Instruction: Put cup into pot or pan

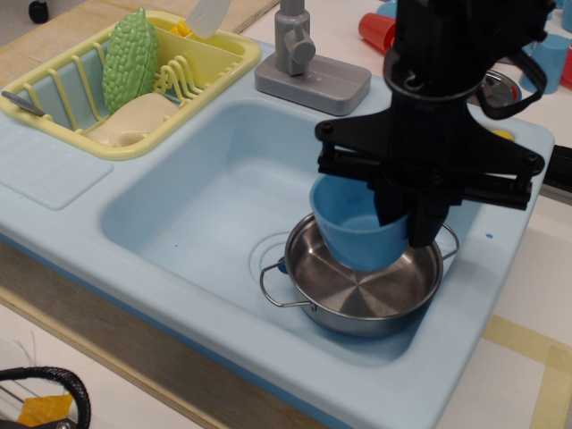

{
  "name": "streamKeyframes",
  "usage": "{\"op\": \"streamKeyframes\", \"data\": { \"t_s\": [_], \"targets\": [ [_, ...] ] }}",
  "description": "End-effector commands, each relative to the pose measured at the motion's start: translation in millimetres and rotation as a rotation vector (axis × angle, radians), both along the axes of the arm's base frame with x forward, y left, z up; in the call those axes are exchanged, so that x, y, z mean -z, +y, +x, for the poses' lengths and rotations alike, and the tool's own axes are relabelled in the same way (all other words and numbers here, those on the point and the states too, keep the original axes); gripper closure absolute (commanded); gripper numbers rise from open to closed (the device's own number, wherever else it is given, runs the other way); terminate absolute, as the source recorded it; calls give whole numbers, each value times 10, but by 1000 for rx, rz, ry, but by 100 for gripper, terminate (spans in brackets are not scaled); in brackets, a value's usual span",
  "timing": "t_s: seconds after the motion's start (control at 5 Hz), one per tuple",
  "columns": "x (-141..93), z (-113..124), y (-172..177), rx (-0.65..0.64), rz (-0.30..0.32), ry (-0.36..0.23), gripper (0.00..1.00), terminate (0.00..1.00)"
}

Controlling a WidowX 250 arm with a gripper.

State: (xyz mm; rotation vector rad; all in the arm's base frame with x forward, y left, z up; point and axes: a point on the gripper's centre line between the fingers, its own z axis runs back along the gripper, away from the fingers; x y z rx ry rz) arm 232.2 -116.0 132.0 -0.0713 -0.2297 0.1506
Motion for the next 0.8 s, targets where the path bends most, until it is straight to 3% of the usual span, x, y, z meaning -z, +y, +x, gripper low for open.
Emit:
{"op": "streamKeyframes", "data": {
  "t_s": [0.0, 0.4, 0.6],
  "targets": [
    [-73, 105, 73, 40, -30, -27, 0, 0],
    [-75, 175, 99, 88, -55, -38, 0, 0],
    [-75, 175, 99, 88, -55, -38, 0, 100]
  ]
}}
